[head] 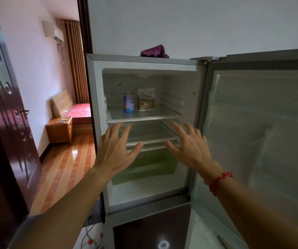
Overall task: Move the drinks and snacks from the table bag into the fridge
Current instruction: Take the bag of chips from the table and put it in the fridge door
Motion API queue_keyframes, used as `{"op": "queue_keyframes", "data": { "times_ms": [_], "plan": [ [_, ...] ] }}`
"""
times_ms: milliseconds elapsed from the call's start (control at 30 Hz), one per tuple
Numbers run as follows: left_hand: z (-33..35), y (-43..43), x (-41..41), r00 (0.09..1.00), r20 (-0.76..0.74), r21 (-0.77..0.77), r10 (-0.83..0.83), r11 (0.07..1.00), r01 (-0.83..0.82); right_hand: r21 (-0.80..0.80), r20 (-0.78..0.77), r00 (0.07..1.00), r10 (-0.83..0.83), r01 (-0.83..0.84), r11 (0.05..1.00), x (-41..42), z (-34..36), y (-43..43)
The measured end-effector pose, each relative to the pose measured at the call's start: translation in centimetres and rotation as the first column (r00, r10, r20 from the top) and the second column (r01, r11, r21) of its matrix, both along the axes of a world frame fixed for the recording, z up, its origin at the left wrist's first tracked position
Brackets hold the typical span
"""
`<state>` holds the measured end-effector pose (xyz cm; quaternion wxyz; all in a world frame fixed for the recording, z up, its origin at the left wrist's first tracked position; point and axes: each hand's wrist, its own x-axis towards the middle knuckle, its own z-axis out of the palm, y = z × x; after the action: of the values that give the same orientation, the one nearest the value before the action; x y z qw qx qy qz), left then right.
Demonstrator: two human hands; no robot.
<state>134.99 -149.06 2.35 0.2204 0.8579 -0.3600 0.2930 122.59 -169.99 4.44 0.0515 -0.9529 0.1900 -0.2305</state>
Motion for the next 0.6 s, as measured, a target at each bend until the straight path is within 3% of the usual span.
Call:
{"op": "queue_keyframes", "data": {
  "times_ms": [600],
  "plan": [
    [-0.5,-8.5,-13.2,0.978,0.031,0.003,-0.208,0.978,0.208,-0.047,0.038,0.985,-0.166,0.168,0.985,-17.1,-0.3,-3.6]
  ]
}}
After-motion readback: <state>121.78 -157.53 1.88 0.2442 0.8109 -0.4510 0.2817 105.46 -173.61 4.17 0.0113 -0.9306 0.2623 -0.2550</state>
